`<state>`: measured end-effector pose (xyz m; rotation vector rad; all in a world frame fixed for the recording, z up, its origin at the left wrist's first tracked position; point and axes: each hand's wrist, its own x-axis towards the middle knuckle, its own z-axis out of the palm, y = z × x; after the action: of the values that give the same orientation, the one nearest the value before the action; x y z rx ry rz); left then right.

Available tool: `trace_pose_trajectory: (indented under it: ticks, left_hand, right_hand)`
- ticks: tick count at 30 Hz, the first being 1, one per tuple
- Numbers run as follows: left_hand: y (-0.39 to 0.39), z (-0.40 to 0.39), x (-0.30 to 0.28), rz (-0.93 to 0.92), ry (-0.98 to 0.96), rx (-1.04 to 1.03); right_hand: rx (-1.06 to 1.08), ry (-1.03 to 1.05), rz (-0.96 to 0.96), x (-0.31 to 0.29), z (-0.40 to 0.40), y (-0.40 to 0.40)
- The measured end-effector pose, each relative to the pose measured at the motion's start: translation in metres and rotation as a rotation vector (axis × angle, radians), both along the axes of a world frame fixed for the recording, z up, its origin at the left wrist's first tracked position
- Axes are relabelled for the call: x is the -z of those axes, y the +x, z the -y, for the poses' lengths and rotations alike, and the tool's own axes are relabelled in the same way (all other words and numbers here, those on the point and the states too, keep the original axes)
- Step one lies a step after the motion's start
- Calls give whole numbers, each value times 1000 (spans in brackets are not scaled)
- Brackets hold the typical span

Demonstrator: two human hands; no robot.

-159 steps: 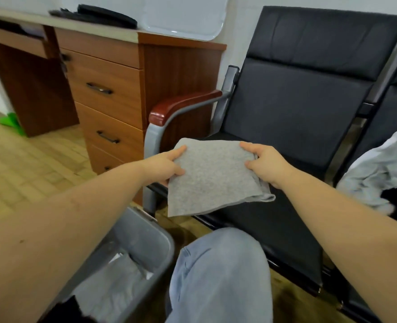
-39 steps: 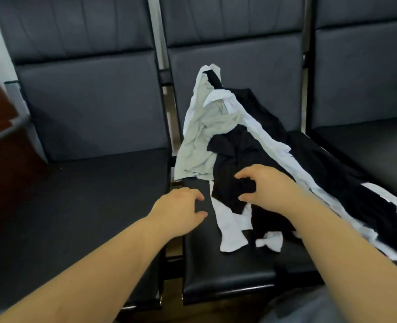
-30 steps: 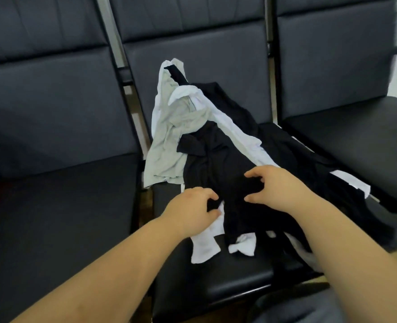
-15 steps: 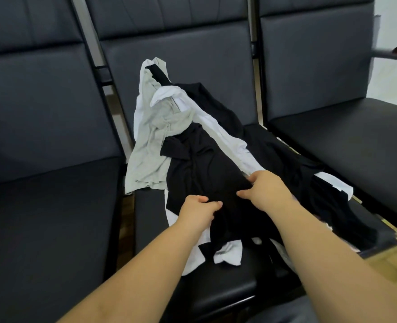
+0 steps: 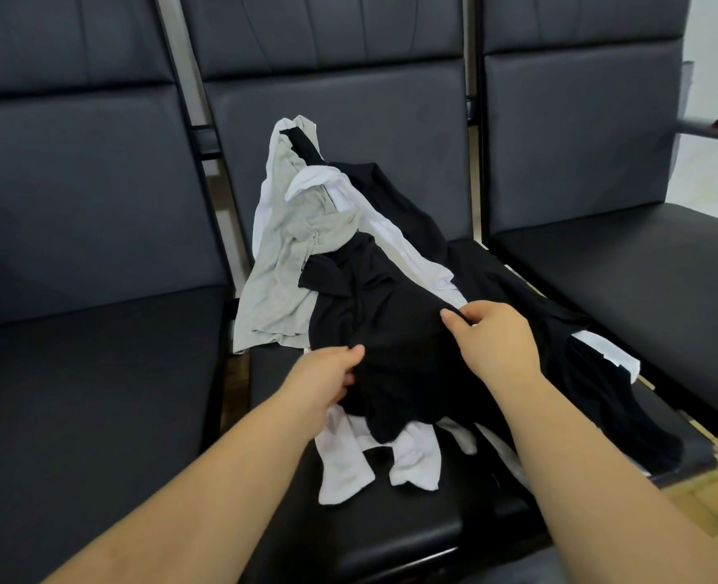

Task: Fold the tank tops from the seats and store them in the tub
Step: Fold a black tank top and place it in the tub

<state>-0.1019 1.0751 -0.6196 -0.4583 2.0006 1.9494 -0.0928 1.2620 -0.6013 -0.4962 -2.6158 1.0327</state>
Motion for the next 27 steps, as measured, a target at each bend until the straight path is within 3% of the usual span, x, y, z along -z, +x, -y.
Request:
trace_pose_trajectory:
  ticks: [5, 9, 13, 17, 20, 24, 26, 27]
  left_hand:
    - [-4, 27, -31, -78, 315, -95]
    - [-7, 45, -46, -202, 368, -171]
    - [7, 54, -50, -183, 427, -135]
    - [28, 51, -50, -63, 487, -21]
    - [32, 59, -52, -39, 516, -106]
    - [29, 78, -51, 7, 510, -203]
    - [28, 86, -49, -4, 490, -224]
    - [29, 88, -49, -15, 473, -195]
  right_hand:
    - [-45, -111, -189, -5, 17, 3]
    - [-115, -301, -300, -14, 40, 9]
    - [-194, -592, -346, -24, 68, 19]
    - [-496, -628, -328, -28, 106, 34]
    - [-736, -517, -221, -19, 132, 44]
    - [-612, -521, -338, -17, 139, 46]
    - [-401, -715, -315, -19, 134, 41]
    - [-311, -874, -201, -20, 131, 35]
